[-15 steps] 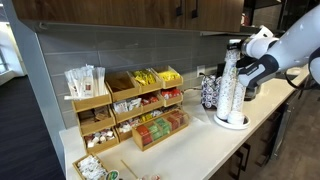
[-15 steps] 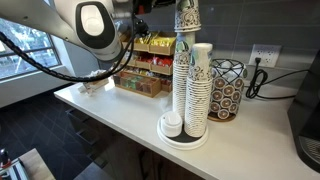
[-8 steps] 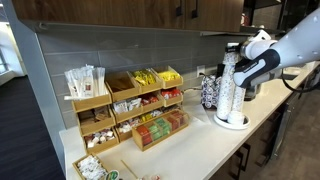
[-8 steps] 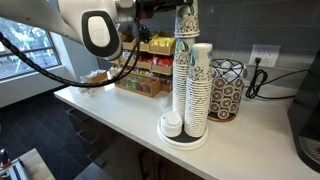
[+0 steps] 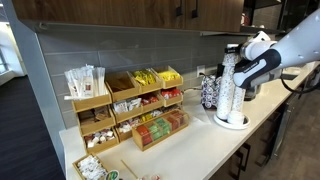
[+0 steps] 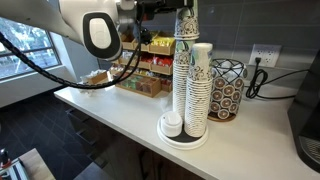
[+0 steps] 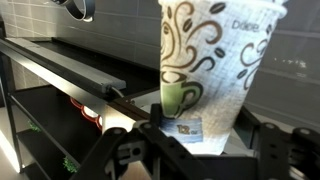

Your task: Stack up the cups on the counter and turn them upside down

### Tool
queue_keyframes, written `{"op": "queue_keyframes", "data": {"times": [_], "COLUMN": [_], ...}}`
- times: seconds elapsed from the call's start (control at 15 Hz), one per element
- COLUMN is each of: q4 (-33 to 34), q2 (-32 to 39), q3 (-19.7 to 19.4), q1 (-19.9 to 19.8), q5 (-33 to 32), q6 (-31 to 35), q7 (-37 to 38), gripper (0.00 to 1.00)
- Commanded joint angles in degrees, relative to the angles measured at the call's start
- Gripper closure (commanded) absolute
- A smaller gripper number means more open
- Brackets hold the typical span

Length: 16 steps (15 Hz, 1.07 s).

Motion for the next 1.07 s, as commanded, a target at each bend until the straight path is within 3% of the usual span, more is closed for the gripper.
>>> {"op": "queue_keyframes", "data": {"times": [0.0,0.47,0.53,0.73,0.8,1.0], "q4": [-0.4,-0.2,-0.1,1.2,2.0,4.1], "q2": [1.2,3.5,7.7,12.0,11.7,13.9], "q3": [0.2,-3.3,-6.8,-17.5,-20.3,-31.4], "q1": [-0.3,2.8,8.3,19.4,20.3,30.3], "q5": [-1.4,-4.6,-3.4,-6.9,-13.9,-27.1], "q6": [0.5,-1.1,-3.3,-8.2,-9.4,-13.3], "q7": [-0.5,-0.4,-6.8,-9.2,-2.6,6.0], "gripper": [0.01,0.0,0.0,0.0,0.0,0.0]}}
